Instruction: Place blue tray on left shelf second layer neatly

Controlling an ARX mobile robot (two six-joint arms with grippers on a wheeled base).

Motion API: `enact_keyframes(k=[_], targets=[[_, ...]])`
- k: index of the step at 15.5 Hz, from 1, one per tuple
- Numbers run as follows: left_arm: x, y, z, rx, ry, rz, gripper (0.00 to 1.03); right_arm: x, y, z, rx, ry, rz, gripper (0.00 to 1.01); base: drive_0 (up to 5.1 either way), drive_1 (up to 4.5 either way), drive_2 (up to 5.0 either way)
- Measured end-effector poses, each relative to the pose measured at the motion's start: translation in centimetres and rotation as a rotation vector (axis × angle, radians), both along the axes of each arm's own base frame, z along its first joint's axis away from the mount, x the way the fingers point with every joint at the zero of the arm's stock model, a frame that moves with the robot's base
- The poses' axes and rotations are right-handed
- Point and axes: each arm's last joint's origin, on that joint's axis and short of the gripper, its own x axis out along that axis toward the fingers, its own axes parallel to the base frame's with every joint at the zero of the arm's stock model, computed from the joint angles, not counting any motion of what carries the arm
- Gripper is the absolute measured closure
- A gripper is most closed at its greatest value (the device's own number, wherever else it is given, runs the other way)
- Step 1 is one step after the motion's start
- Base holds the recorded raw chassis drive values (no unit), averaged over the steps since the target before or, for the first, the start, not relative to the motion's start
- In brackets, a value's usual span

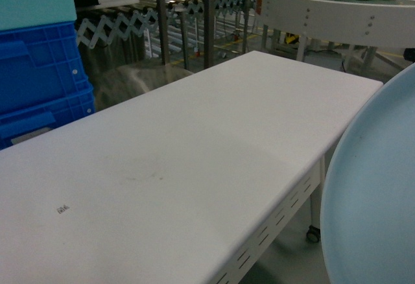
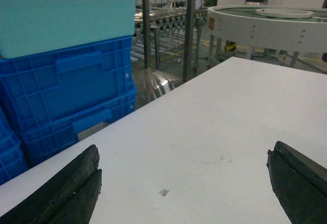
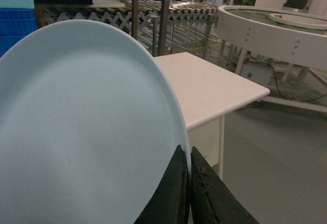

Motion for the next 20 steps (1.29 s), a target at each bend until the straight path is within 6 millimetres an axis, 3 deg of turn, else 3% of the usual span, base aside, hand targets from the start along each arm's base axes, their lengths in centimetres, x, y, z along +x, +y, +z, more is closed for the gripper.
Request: enact_keyframes(k=[20], targets=[[0.00, 0.00, 0.00, 0.000, 0.000, 0.000, 0.05, 0.00, 0.00, -0.03, 0.000, 0.001, -0.001, 0.99, -1.6, -1.63, -1.6]])
